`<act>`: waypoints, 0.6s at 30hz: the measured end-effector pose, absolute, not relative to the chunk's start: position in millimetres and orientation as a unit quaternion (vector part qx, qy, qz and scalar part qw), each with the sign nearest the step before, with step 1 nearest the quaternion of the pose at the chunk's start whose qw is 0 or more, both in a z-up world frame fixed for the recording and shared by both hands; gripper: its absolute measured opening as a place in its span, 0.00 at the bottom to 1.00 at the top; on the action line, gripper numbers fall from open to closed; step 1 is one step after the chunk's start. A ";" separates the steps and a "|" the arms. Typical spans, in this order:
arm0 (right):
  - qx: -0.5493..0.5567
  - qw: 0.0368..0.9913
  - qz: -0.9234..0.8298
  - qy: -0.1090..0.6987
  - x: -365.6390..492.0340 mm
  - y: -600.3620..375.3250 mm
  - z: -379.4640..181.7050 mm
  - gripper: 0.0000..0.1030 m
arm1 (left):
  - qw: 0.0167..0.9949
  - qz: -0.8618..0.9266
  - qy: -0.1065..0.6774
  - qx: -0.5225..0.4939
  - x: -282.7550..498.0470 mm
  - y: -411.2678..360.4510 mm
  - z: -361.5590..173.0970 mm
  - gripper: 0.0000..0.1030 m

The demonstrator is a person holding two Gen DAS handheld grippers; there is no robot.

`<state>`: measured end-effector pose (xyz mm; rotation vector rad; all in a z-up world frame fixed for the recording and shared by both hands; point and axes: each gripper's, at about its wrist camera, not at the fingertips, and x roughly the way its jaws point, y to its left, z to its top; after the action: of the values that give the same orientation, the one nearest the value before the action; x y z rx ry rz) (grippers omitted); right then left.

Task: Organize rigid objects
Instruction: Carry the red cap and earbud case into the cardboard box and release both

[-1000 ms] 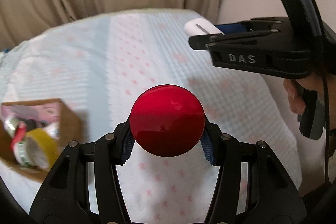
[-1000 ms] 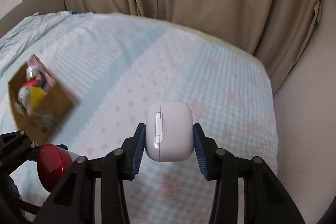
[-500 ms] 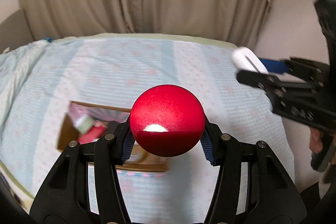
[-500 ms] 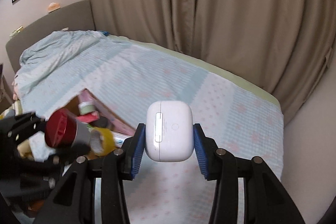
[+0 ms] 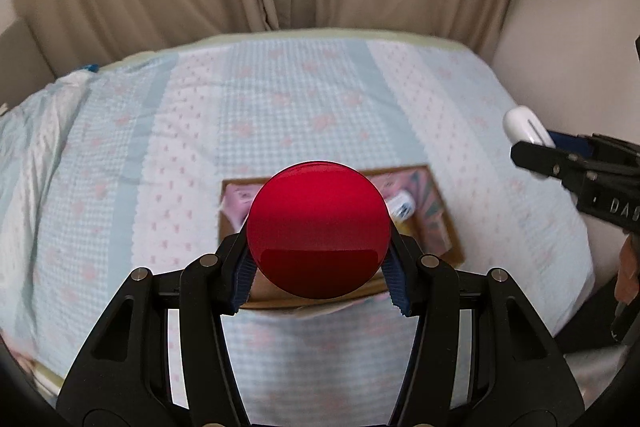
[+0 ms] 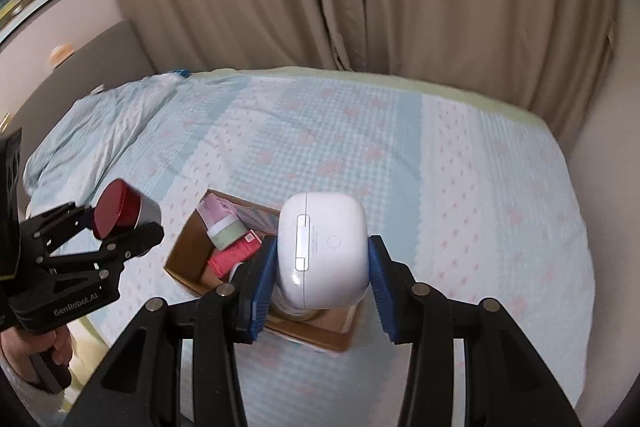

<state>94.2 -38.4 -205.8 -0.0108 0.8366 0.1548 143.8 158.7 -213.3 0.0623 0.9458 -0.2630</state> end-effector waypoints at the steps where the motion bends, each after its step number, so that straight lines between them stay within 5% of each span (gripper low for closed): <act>1: 0.000 0.910 0.069 0.409 95.6 -32.3 -207.4 0.40 | 0.879 -0.131 0.458 0.035 145.4 163.7 -217.0 0.49; 18: 0.034 0.865 0.045 0.499 185.3 8.3 -330.5 0.40 | 0.821 -0.144 0.548 0.071 200.2 185.5 -347.0 0.49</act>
<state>185.3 8.3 -330.5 0.0712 1.0447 0.0948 200.2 185.5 -347.0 0.1507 1.1662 -0.3075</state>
